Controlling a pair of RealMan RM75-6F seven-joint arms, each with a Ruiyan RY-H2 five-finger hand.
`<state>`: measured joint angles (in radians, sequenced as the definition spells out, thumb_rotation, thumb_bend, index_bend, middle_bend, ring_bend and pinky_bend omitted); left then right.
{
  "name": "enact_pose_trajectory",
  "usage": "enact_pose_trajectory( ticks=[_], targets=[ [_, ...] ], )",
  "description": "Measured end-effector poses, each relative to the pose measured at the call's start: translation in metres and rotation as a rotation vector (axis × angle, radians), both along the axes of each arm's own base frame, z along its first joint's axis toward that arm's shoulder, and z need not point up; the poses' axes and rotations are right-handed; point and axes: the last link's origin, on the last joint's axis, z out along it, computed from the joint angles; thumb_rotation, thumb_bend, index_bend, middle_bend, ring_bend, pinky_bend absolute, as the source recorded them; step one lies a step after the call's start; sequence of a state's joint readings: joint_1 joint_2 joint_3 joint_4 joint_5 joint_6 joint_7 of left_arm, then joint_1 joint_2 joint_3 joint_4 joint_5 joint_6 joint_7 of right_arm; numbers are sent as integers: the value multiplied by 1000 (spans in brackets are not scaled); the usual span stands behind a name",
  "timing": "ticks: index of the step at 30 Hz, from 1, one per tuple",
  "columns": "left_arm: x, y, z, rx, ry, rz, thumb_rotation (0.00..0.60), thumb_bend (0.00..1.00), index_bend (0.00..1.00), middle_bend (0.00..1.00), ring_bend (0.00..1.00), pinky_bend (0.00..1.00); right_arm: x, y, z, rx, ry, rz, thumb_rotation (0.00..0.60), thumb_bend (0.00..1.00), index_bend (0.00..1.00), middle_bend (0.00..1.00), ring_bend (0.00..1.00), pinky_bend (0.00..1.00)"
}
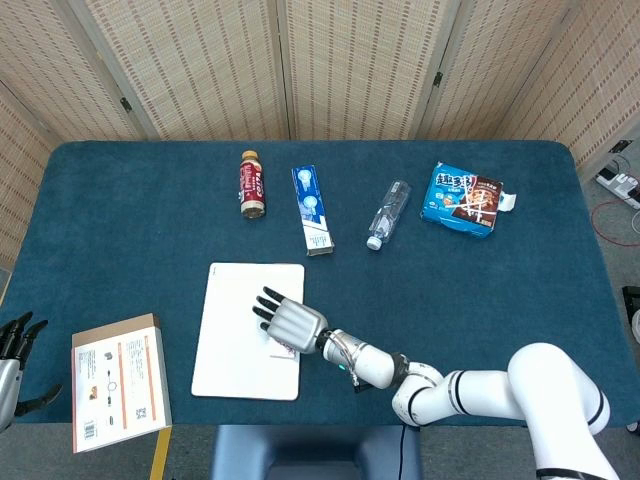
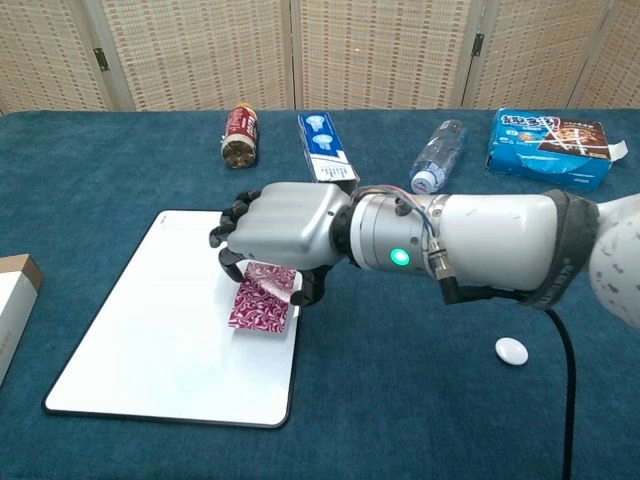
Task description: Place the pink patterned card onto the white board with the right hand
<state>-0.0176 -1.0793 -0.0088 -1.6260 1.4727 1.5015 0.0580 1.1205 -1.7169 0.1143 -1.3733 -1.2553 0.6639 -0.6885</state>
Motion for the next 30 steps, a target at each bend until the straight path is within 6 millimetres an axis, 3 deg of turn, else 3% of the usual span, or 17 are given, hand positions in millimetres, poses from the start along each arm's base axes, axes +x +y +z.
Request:
enact_pose_trajectory(
  ticks=[4, 9, 12, 16, 22, 26, 30],
  targets=[
    [-2, -1, 1, 2, -2, 3, 600, 214, 149, 79, 87, 0, 1, -1, 1, -3, -8, -10, 600, 334, 132, 116, 0, 0],
    [-1, 1, 0, -1, -1, -5, 600, 214, 149, 79, 87, 0, -6, -6, 14, -22, -32, -43, 600, 335, 86, 115, 0, 0],
    [2, 2, -1, -2, -5, -16, 600, 214, 149, 78, 87, 0, -12, -7, 24, -33, -52, -68, 600, 335, 90, 115, 0, 0],
    [4, 4, -2, -6, -7, -25, 600, 214, 150, 78, 87, 0, -24, -5, 44, -41, -87, -109, 600, 335, 223, 126, 2, 0],
    [9, 8, -5, -17, -6, -39, 600, 214, 151, 78, 87, 0, -61, 1, 93, -106, -135, -169, 600, 335, 311, 149, 7, 0],
    [14, 10, -5, -19, -6, -51, 600, 214, 151, 78, 87, 0, -96, 14, 125, -141, -150, -201, 600, 335, 325, 159, 13, 0],
    [18, 11, -6, -20, -3, -56, 600, 215, 151, 78, 87, 0, -127, 32, 144, -148, -170, -241, 600, 335, 334, 173, 16, 0]
  ],
)
